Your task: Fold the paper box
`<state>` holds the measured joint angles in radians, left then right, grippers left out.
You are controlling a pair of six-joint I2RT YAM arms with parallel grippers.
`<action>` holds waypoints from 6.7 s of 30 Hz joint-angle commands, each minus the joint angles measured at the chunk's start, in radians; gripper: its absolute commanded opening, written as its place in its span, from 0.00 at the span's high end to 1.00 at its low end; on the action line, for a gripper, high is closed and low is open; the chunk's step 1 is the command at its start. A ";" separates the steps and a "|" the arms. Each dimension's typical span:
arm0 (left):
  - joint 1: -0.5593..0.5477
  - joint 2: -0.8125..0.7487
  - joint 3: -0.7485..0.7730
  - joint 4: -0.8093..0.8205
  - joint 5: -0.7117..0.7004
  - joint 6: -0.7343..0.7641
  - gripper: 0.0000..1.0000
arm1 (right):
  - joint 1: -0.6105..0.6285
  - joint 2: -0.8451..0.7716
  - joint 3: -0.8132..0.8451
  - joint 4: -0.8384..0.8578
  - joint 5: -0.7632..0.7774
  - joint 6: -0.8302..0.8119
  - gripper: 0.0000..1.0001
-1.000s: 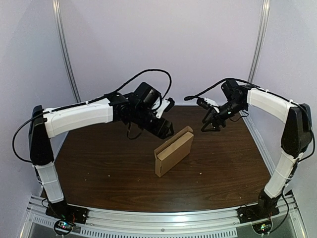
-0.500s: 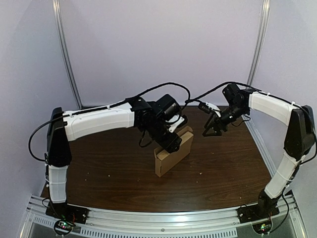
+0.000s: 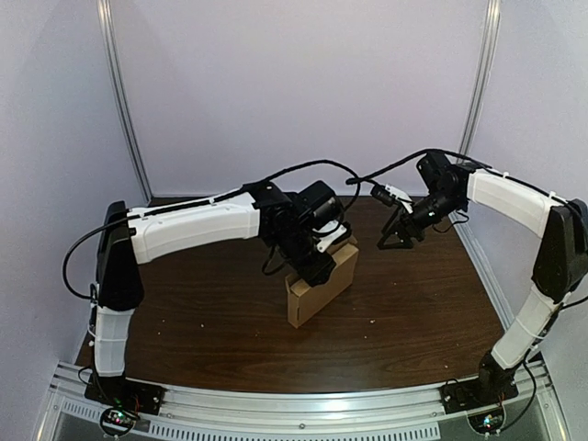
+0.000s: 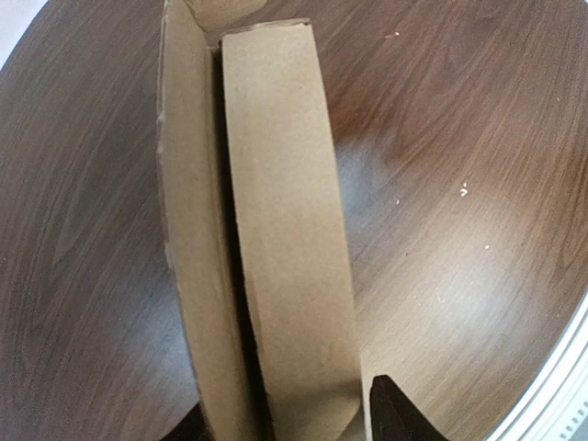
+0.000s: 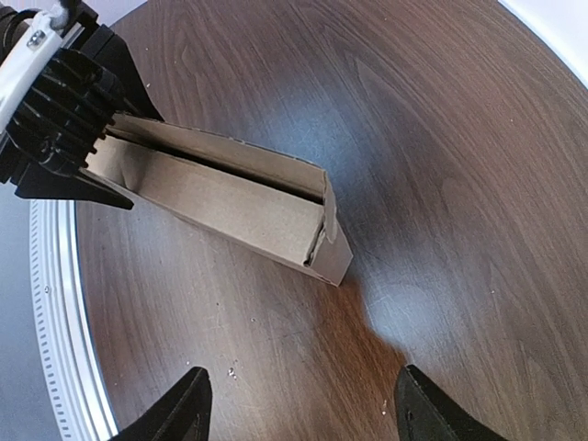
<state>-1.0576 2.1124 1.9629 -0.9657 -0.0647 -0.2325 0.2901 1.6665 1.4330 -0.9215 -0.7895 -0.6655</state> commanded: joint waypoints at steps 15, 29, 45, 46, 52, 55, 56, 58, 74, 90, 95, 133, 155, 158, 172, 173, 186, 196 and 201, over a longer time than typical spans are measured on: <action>-0.006 -0.065 -0.029 -0.089 0.268 0.219 0.61 | -0.140 -0.223 -0.123 0.015 -0.197 0.276 0.00; -0.063 -0.238 -0.232 -0.148 0.375 0.482 0.61 | 0.037 -0.413 -0.321 -0.161 -0.037 -0.271 0.39; -0.075 -0.357 -0.462 0.054 0.359 0.547 0.63 | 0.435 -0.403 -0.373 0.088 0.298 -0.263 0.59; -0.078 -0.362 -0.470 0.067 0.357 0.545 0.62 | 0.454 -0.398 -0.366 0.091 0.302 -0.257 0.59; -0.094 -0.370 -0.495 0.108 0.352 0.553 0.60 | 0.573 -0.372 -0.351 0.105 0.366 -0.243 0.63; -0.095 -0.368 -0.501 0.114 0.351 0.555 0.60 | 0.605 -0.350 -0.326 0.080 0.374 -0.242 0.65; -0.096 -0.367 -0.502 0.118 0.353 0.555 0.61 | 0.614 -0.346 -0.322 0.076 0.378 -0.242 0.66; -0.096 -0.367 -0.507 0.122 0.352 0.553 0.61 | 0.626 -0.339 -0.321 0.070 0.381 -0.242 0.66; -0.096 -0.368 -0.528 0.153 0.316 0.538 0.65 | 0.656 -0.372 -0.338 0.007 0.357 -0.279 0.68; -0.096 -0.362 -0.529 0.155 0.277 0.526 0.66 | 0.747 -0.393 -0.347 0.015 0.544 -0.289 0.71; -0.096 -0.355 -0.530 0.158 0.271 0.517 0.67 | 0.767 -0.404 -0.358 0.032 0.604 -0.282 0.73; -0.094 -0.339 -0.529 0.161 0.191 0.502 0.68 | 0.964 -0.441 -0.453 0.069 0.923 -0.328 0.77; -0.094 -0.335 -0.524 0.163 0.201 0.510 0.68 | 1.009 -0.424 -0.428 0.057 1.011 -0.295 0.81; -0.094 -0.334 -0.524 0.163 0.201 0.509 0.68 | 1.007 -0.421 -0.423 0.057 1.008 -0.287 0.81; -0.094 -0.334 -0.544 0.181 0.186 0.490 0.69 | 1.032 -0.407 -0.451 0.109 1.074 -0.255 0.82; -0.093 -0.334 -0.545 0.184 0.185 0.488 0.69 | 1.036 -0.402 -0.452 0.114 1.079 -0.250 0.82; -0.094 -0.335 -0.567 0.202 0.161 0.484 0.69 | 1.090 -0.424 -0.541 0.152 1.175 -0.305 0.82; -0.094 -0.324 -0.575 0.211 0.138 0.479 0.69 | 1.151 -0.419 -0.608 0.196 1.225 -0.313 0.81; -0.094 -0.322 -0.582 0.213 0.124 0.480 0.69 | 1.172 -0.427 -0.646 0.215 1.260 -0.336 0.80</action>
<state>-1.1645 1.7481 1.4288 -0.7876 0.1978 0.2626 1.4334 1.2163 0.8577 -0.6456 0.5293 -0.9726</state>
